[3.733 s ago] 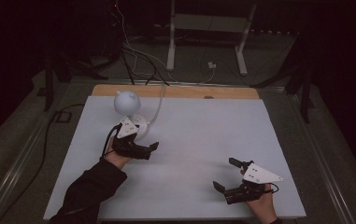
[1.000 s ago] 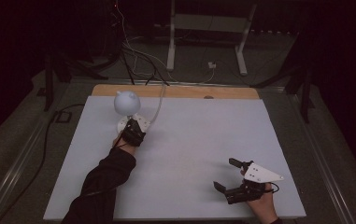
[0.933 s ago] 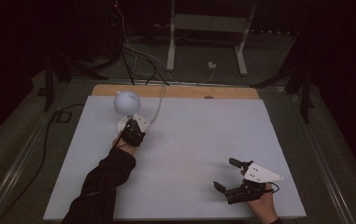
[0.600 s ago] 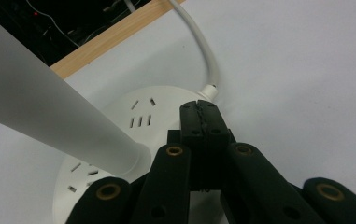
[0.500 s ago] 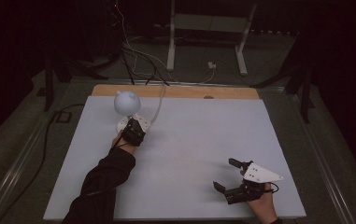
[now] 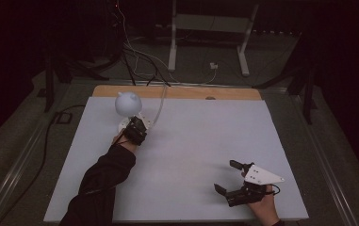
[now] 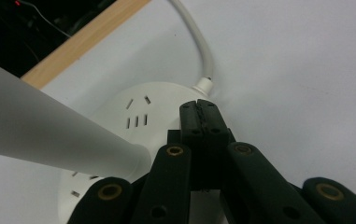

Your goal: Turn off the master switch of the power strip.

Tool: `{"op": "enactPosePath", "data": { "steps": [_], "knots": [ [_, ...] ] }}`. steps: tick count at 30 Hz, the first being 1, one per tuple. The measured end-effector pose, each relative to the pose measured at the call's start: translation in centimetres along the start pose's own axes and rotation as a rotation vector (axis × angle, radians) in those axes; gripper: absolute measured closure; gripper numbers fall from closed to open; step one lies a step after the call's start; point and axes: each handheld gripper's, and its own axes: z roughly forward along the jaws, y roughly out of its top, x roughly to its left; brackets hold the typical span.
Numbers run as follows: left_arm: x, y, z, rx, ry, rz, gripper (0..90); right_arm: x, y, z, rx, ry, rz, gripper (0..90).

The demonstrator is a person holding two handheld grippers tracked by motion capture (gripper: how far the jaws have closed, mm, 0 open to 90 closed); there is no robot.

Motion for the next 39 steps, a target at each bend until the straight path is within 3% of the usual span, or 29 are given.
{"op": "enactPosePath", "data": {
  "steps": [3,5,8,10,13,15,23,25,28,34,39],
  "knots": [
    [0.0,0.1,0.0,0.006,-0.002,-0.007,90.0,0.0,0.0,0.0,0.003,0.000,0.001,0.0],
    [-0.2,0.0,0.0,-0.003,0.021,0.014,90.0,0.0,0.0,0.0,0.001,0.000,0.000,0.0],
    [0.1,-0.1,-0.1,-0.041,0.013,-0.039,90.0,0.0,0.0,0.0,0.001,-0.001,0.002,0.0],
    [0.0,-0.2,0.0,-0.053,0.037,-0.022,90.0,-0.1,0.0,0.0,-0.001,-0.001,0.003,0.0],
    [0.1,0.0,-0.6,-0.086,0.043,-0.038,90.0,-0.2,0.0,-0.1,-0.004,-0.002,0.005,0.0],
    [0.2,0.4,-1.3,-0.093,0.026,-0.036,90.0,-0.2,0.0,-0.1,-0.005,-0.002,0.007,0.0],
    [0.4,1.1,-3.2,-0.109,-0.095,-0.102,90.0,-0.1,0.0,-0.1,-0.003,-0.002,0.003,0.0],
    [0.6,1.2,-3.7,-0.114,-0.120,-0.124,80.7,-0.1,0.0,-0.1,-0.003,-0.002,0.003,0.0],
    [0.8,1.3,-4.5,-0.121,-0.173,-0.141,77.1,-0.1,0.0,-0.1,-0.002,-0.002,0.004,0.0],
    [1.0,1.5,-5.8,-0.130,-0.254,-0.169,40.6,-0.2,0.0,-0.1,-0.002,-0.002,0.003,0.0],
    [1.1,1.4,-6.6,-0.119,-0.296,-0.164,21.2,-0.1,0.0,-0.1,-0.002,-0.006,0.003,0.0]
  ]
}}
